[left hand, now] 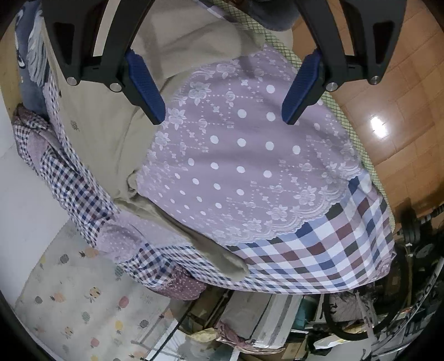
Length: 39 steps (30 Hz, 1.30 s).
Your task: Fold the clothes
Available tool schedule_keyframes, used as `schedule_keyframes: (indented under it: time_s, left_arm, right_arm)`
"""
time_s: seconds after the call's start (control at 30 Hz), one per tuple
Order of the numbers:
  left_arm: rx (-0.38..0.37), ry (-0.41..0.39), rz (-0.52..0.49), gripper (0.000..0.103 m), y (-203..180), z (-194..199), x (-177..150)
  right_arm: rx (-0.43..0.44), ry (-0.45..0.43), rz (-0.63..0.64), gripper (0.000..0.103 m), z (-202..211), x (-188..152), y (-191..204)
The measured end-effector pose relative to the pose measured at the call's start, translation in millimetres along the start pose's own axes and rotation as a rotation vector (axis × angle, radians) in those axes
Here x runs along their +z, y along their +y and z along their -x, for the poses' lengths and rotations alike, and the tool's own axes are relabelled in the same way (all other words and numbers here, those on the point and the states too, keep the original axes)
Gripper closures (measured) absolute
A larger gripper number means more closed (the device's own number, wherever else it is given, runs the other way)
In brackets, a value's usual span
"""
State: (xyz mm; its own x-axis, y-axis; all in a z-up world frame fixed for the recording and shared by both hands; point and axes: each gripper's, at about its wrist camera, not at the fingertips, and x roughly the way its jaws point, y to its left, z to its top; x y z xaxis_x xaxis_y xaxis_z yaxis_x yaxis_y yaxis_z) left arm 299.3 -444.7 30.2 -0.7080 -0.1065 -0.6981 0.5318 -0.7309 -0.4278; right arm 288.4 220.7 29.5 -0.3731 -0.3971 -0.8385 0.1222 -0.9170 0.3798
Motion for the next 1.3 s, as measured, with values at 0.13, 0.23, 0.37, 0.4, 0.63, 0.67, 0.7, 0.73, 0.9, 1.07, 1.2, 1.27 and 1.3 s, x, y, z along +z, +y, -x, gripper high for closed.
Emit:
schedule_keyframes:
  time_s: [0.13,0.23,0.37,0.4,0.63,0.67,0.7,0.73,0.9,1.07,1.2,1.27,1.3]
  left_arm:
    - [0.002,0.003,0.003,0.014,0,-1,1]
    - [-0.001,-0.002,0.025,0.014,4,0,0]
    - [-0.010,-0.003,0.041,0.014,9,0,2]
    - [-0.012,-0.003,0.044,0.014,10,0,3]
    - [-0.032,-0.002,0.091,0.014,23,2,4]
    - [-0.035,0.000,0.095,0.014,24,2,5]
    - [-0.038,0.004,0.100,0.014,26,1,5]
    - [-0.043,0.012,0.105,0.014,27,0,5]
    - [-0.062,0.060,0.102,0.014,28,-7,5]
    - [-0.056,0.060,0.094,0.014,26,-7,4]
    - [-0.065,0.060,0.095,0.014,26,-6,4]
    - [-0.069,0.061,0.095,0.014,26,-6,4]
    - [-0.072,0.061,0.095,0.014,26,-6,4]
  right_arm:
    - [-0.001,0.030,0.061,0.076,-15,-4,13]
    - [-0.027,0.054,0.136,0.099,-14,-16,25]
    - [0.035,0.020,0.223,0.099,17,-26,52]
    - [0.049,0.015,0.245,0.099,26,-31,59]
    - [0.004,-0.009,0.290,0.103,82,-42,68]
    - [-0.037,0.001,0.281,0.103,81,-39,61]
    - [-0.096,0.008,0.265,0.103,80,-37,50]
    - [-0.173,0.023,0.239,0.103,76,-37,38]
    - [-0.188,0.015,0.156,0.099,58,-41,25]
    - [-0.036,-0.045,0.117,0.059,42,-37,37]
    - [-0.034,-0.020,0.138,0.053,25,-32,43]
    - [-0.034,-0.008,0.162,0.053,15,-30,48]
    - [-0.038,0.000,0.176,0.053,9,-27,49]
